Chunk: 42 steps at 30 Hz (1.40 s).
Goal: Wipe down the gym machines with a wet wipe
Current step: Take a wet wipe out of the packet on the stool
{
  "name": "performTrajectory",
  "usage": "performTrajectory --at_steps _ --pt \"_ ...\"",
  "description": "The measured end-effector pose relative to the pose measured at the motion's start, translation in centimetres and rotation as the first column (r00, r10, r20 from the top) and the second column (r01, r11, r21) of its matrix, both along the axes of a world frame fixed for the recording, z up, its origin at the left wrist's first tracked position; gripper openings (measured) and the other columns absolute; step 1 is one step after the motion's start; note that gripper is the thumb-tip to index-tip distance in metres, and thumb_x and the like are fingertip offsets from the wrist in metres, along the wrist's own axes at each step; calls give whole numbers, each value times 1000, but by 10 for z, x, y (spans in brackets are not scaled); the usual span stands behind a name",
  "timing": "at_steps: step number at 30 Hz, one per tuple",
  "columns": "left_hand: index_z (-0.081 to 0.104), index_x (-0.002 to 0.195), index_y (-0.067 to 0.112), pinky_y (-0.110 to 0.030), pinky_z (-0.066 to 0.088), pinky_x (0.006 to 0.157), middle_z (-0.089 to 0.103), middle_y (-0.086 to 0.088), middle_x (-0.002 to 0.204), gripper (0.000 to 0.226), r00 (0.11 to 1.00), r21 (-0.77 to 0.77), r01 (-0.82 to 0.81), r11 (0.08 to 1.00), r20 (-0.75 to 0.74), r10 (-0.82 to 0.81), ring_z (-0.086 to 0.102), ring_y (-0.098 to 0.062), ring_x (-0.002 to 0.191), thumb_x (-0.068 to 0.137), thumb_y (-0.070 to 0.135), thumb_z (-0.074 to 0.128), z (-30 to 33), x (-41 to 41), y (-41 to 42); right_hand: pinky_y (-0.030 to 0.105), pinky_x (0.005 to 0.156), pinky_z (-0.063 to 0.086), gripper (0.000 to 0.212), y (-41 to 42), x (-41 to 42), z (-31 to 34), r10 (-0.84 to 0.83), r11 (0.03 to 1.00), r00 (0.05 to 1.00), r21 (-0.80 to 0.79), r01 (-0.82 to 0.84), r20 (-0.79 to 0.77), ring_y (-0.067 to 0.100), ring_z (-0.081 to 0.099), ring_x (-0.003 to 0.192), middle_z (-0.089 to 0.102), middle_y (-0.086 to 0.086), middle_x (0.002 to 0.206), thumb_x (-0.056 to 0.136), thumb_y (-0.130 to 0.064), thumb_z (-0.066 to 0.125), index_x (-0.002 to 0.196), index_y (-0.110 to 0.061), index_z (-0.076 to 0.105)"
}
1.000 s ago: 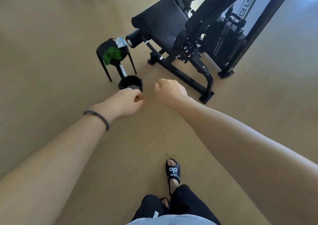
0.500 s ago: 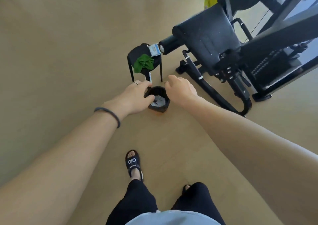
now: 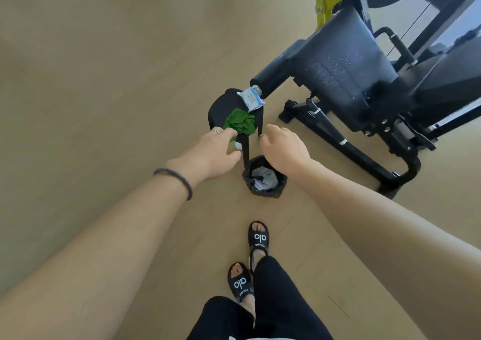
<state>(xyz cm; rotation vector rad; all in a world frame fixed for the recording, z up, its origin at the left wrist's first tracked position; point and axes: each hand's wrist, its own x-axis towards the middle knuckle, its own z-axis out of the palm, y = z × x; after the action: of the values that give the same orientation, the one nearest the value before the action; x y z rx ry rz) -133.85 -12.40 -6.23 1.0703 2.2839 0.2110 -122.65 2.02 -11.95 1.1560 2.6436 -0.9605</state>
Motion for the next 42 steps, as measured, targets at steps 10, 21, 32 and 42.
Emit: performTrajectory --at_steps 10,21,32,42 --pt "36 152 23 -43 41 109 39 -3 151 56 993 -79 122 989 19 -121 43 -26 135 99 35 53 -64 -150 112 41 78 47 26 92 -132 -66 -147 987 989 -70 148 23 28 55 99 55 7 114 105 -35 32 108 -19 52" --pt "36 151 22 -43 44 104 40 -4 149 58 943 -128 332 935 64 -326 46 -26 132 96 31 55 -163 -281 208 40 96 44 49 167 -234 -150 -322 937 942 -112 331 95 29 48 131 45 6 151 105 -39 33 152 -26 40" --pt "33 149 15 -38 47 98 44 -6 146 70 891 -108 453 885 82 -447 49 -25 130 91 39 65 -350 -358 263 43 105 43 50 200 -313 -315 -515 848 854 -101 521 80 31 43 135 36 5 158 107 -37 33 155 -25 37" --pt "58 106 23 -33 52 77 62 6 101 41 775 32 622 782 114 -621 61 -16 95 77 44 79 -490 -371 305 42 106 36 38 240 -336 -446 -501 819 843 210 535 -193 26 52 126 61 3 136 104 -32 40 136 -24 58"
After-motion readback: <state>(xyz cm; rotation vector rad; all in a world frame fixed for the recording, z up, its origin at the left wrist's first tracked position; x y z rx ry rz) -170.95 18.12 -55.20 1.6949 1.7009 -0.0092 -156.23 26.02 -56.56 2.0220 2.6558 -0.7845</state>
